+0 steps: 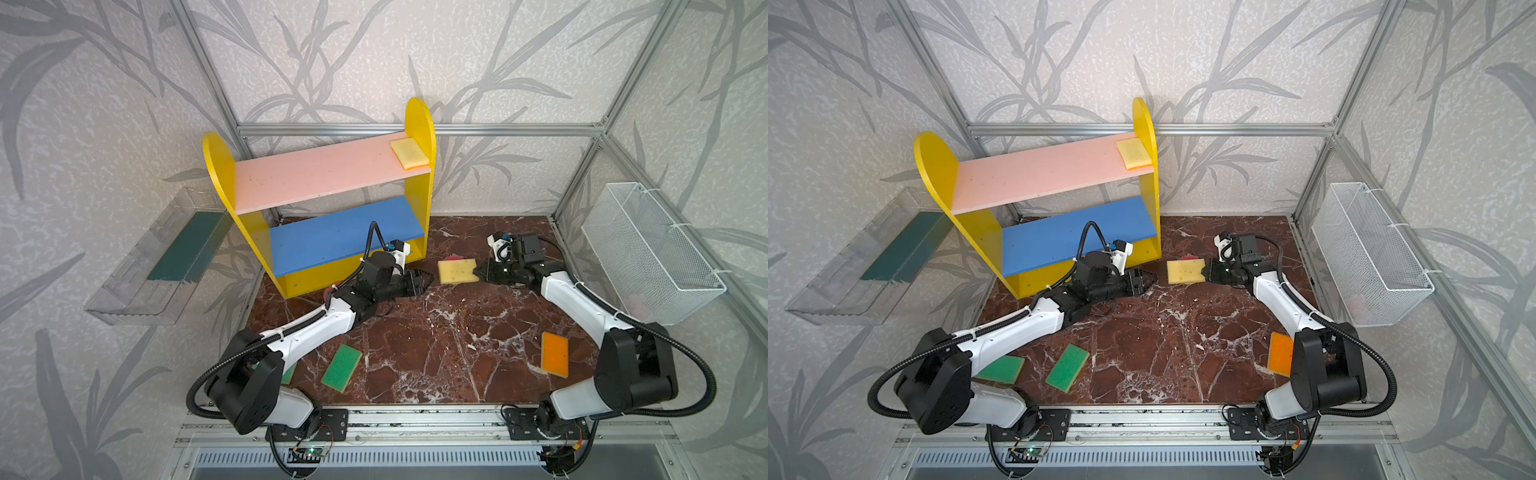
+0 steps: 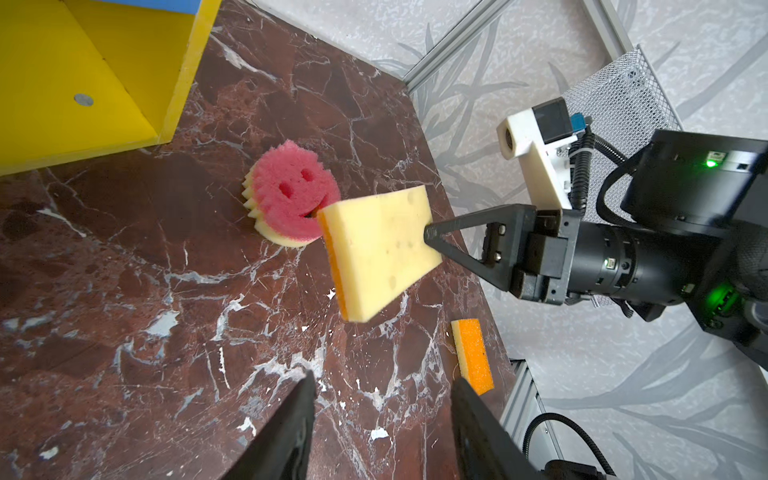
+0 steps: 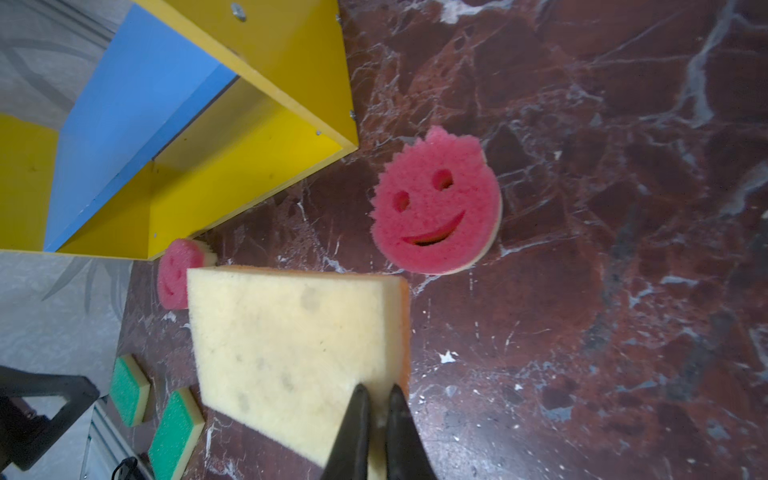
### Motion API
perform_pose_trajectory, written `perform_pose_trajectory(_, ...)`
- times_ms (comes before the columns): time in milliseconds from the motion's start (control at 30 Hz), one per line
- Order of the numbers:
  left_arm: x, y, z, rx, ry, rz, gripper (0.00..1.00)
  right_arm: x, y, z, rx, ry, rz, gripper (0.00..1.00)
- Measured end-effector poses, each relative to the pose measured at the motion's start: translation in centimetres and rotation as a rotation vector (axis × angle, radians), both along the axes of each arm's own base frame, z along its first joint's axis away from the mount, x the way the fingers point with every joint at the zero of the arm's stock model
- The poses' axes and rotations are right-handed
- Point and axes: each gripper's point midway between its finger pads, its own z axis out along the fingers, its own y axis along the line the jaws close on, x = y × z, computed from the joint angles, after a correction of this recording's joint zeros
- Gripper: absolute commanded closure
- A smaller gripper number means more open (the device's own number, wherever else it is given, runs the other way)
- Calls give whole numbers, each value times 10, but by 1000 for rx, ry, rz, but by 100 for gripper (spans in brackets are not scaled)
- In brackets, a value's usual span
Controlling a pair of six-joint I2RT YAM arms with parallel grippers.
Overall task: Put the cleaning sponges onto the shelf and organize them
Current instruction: 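Carry the yellow sponge toward the left gripper and let the left gripper grasp it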
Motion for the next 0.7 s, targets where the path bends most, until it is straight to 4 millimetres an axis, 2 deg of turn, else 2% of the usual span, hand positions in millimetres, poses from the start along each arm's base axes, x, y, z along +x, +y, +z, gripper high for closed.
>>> perform_pose_trajectory(100,1,-1,0,10,16,1,49,-6,11,13,17,-30,34,88)
perform_pose_trajectory(200,3,-2,-11,27,50,3,49,-12,22,24,31,-62,68,88)
perform_pose_trajectory(367,8,-4,-37,69,117,19,45,-18,34,28,42,-70,104,88)
perform_pose_trajectory(467,9,-3,-41,75,126,28,45,-20,38,28,45,-69,117,88)
perform_pose_trajectory(567,11,-5,-39,63,127,33,49,-22,41,29,52,-68,128,88)
perform_pose_trajectory(700,16,-9,-35,24,128,40,62,-22,43,31,63,-74,139,88)
